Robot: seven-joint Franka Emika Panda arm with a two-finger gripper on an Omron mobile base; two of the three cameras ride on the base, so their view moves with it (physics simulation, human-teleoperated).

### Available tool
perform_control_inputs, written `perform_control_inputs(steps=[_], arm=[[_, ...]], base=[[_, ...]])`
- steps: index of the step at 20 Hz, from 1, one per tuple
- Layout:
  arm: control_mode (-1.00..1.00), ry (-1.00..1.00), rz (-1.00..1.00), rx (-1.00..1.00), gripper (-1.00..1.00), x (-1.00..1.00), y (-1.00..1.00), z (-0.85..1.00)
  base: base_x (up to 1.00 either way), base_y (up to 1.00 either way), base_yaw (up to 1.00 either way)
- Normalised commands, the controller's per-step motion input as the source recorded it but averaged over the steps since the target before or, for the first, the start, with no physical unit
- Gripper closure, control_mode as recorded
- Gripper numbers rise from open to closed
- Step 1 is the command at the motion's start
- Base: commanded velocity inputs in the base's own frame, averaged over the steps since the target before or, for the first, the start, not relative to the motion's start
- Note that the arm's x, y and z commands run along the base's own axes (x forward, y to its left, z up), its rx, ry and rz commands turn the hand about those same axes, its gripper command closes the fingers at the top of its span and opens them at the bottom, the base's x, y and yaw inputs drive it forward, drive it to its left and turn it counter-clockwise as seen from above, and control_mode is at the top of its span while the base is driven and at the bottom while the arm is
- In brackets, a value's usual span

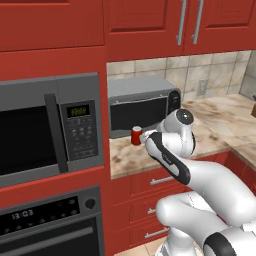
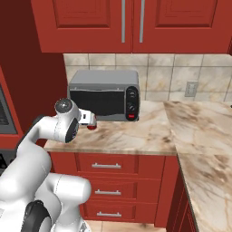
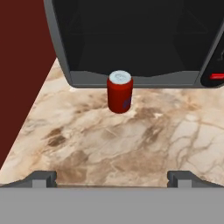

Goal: Four empty soda cans are scattered around the kitchen. Gather all the cans and cluster them next to the stove for recycling.

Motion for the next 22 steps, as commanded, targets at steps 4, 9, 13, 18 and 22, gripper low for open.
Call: perform_control_inputs(steps=[4, 9, 13, 18, 22], arm=[[-1.00, 0.00, 0.00, 0.00, -1.00, 0.04, -0.01, 0.00], [-1.00, 0.00, 0.00, 0.00, -1.00, 0.15, -0.03, 0.00], [-1.00, 0.00, 0.00, 0.00, -1.00, 0.28, 0.00, 0.00], [-1.00, 0.00, 0.00, 0.00, -1.00, 0.38, 0.00, 0.00], [-1.00, 0.00, 0.00, 0.00, -1.00, 0.35, 0.00, 0.00]], base=[[0.00, 0.00, 0.00], [0.00, 0.00, 0.00], [0.00, 0.00, 0.00], [0.00, 0.00, 0.00], [0.00, 0.00, 0.00]])
